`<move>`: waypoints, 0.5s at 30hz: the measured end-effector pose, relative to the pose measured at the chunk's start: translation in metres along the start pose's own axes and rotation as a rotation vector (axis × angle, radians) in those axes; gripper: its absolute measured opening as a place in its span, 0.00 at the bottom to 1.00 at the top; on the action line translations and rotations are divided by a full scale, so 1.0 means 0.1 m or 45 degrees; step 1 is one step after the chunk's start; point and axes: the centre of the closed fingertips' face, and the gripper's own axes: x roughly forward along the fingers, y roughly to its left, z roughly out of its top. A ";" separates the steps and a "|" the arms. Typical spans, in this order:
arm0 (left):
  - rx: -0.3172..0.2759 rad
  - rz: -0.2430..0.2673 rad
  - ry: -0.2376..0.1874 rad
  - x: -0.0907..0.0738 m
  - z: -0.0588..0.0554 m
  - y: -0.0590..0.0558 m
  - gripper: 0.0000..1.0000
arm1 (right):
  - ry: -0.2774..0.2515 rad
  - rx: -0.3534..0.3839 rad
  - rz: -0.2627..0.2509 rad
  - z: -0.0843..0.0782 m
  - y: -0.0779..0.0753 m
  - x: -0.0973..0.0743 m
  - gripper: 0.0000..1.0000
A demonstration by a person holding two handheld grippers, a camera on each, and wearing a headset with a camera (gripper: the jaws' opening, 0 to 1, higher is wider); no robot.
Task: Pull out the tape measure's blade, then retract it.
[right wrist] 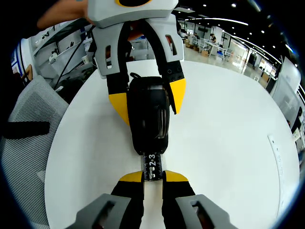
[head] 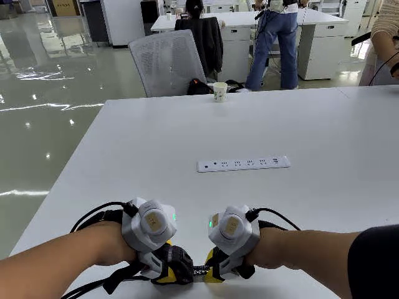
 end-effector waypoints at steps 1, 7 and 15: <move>0.000 0.000 0.001 0.00 0.00 0.00 0.31 | 0.000 0.001 0.000 0.00 0.00 0.00 0.11; -0.004 0.001 0.000 0.00 0.00 0.00 0.31 | 0.005 0.006 -0.003 -0.04 0.00 -0.02 0.11; -0.008 0.003 0.000 0.00 0.00 0.00 0.31 | 0.009 0.012 -0.004 -0.08 0.00 -0.05 0.11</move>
